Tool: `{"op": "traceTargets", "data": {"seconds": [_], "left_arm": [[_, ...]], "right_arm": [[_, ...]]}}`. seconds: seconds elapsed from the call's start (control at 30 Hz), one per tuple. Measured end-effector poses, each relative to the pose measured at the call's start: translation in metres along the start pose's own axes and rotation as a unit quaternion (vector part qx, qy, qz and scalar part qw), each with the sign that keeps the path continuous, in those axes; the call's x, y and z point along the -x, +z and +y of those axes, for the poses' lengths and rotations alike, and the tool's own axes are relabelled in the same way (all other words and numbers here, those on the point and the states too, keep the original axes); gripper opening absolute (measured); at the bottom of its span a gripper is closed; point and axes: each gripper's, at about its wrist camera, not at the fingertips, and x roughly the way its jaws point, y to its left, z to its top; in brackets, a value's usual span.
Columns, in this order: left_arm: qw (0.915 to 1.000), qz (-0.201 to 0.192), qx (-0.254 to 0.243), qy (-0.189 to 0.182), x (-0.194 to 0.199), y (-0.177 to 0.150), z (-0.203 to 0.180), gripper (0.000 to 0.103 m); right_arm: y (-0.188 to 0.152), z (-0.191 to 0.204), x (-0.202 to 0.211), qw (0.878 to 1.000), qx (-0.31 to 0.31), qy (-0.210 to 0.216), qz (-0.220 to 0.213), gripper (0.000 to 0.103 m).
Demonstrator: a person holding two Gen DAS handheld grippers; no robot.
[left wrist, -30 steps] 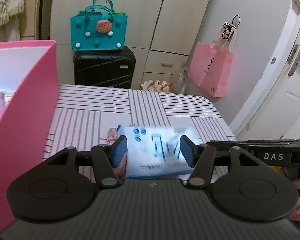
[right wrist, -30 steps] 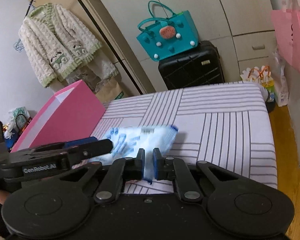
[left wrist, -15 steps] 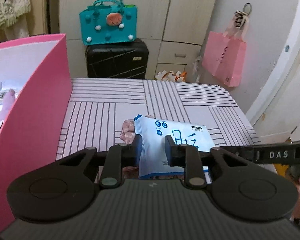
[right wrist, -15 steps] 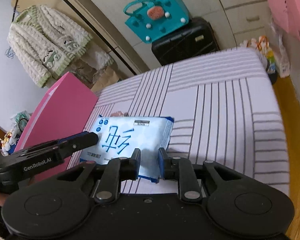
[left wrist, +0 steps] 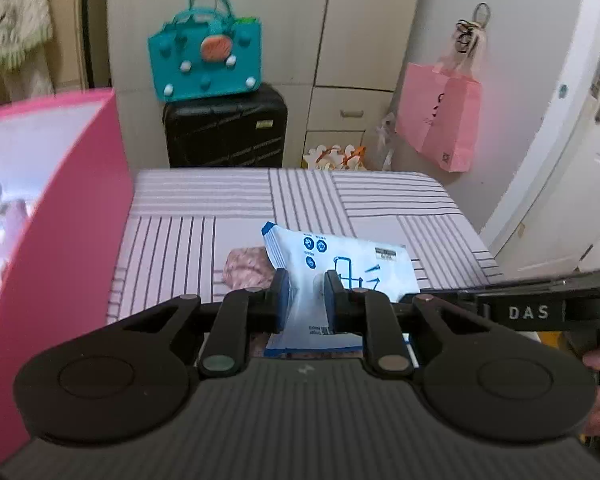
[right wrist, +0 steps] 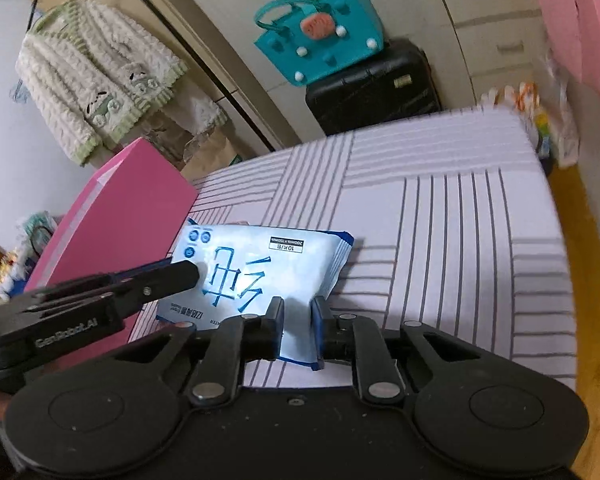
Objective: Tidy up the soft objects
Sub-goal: 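Lift the blue wipes packet with the left tool and carry it over the pink box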
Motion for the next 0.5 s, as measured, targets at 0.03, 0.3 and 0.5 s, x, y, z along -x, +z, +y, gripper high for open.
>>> {"op": "traceTargets", "data": {"seconds": [0.03, 0.3, 0.5], "left_arm": [[1.0, -0.002, -0.008, 0.001, 0.004, 0.001, -0.002, 0.018], [0.9993, 0.008, -0.027, -0.025, 0.037, 0.006, 0.0, 0.018], [0.9984, 0.017, -0.028, -0.046, 0.058, 0.002, 0.005, 0.018]], "right_arm": [[0.001, 0.006, 0.005, 1.0, 0.01, -0.003, -0.005, 0.019], [0.003, 0.03, 0.035, 0.999, 0.04, -0.009, -0.001, 0.023], [-0.006, 0.057, 0.044, 0.997, 0.073, -0.033, 0.005, 0.027]]}}
